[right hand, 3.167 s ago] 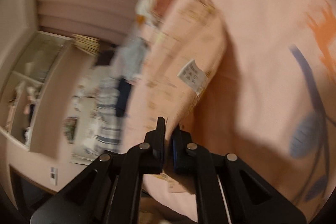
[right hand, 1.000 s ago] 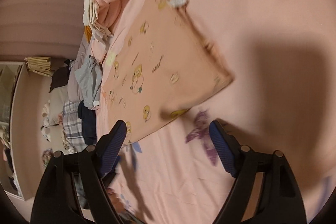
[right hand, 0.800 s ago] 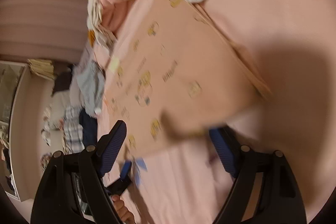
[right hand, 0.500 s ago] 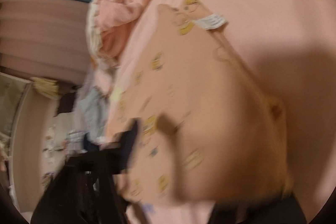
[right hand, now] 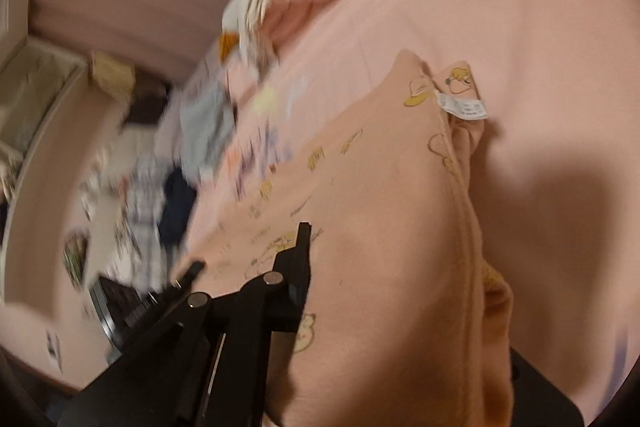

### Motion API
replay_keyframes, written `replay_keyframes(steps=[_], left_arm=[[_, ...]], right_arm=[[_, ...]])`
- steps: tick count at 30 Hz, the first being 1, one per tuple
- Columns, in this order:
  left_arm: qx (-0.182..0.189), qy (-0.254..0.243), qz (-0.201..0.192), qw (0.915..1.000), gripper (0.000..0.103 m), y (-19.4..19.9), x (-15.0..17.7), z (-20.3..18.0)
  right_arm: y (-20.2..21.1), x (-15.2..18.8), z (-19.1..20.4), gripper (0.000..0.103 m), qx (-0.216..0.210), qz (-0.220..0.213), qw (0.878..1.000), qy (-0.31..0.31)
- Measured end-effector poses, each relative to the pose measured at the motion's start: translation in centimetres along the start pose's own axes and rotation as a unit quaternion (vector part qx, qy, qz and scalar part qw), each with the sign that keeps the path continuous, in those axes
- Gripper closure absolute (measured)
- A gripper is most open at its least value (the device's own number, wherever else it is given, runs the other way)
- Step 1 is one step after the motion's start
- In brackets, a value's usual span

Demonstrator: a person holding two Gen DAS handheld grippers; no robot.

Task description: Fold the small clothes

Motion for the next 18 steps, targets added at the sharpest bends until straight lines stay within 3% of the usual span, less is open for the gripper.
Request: replay_keyframes(steps=[2,5,7,9,12,13,16,17,18], left_arm=[[-0.003,0.004,0.021,0.9998,0.095,0.7,2.5,1.4],[-0.035,-0.026,0.047,0.9980,0.092,1.2,5.7,3.7],[-0.045,-0.033,0.039,0.9977,0.091,2.3,6.1,5.3],[-0.056,-0.035,0.023,0.9975,0.091,3.7,5.4,5.9],[-0.084,-0.034,-0.001,0.9959,0.088,5.7,5.0,6.6],[-0.118,-0.045,-0.015,0.9919,0.088,6.4,5.1,6.5],[-0.224,-0.127,-0.100,0.9613,0.088,9.4,5.1,5.4],[-0.232,-0.140,-0.119,0.9552,0.088,10.4,4.8,5.1],[-0.229,-0.140,-0.128,0.9548,0.088,11.1,4.5,5.1]], right_arm=[[1.2,3.2,-0.2,0.094,0.027,0.022,0.999,0.029],[1.8,6.2,-2.8,0.093,0.058,0.049,0.997,0.007],[2.2,6.8,-4.7,0.095,0.074,0.059,0.995,-0.013],[3.4,6.6,-6.2,0.095,0.059,0.068,0.995,-0.033],[6.2,6.4,-7.4,0.091,0.076,0.050,0.995,-0.037],[7.0,6.4,-7.6,0.090,0.090,0.047,0.994,-0.031],[8.4,6.5,-7.4,0.093,0.152,0.040,0.988,0.004],[8.9,6.3,-7.5,0.092,0.166,0.035,0.985,0.009],[9.3,6.1,-7.7,0.093,0.174,0.033,0.984,0.007]])
Point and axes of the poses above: each gripper's, at about its wrist camera, not at the fingertips, and y roughly against the way its jaws point, z to its left, x to its underside, the point moved 1 cm from there along -y, roughly the way its jaws point, and after that the axes turned 6 degrees about -z, right-handed, at the moved point
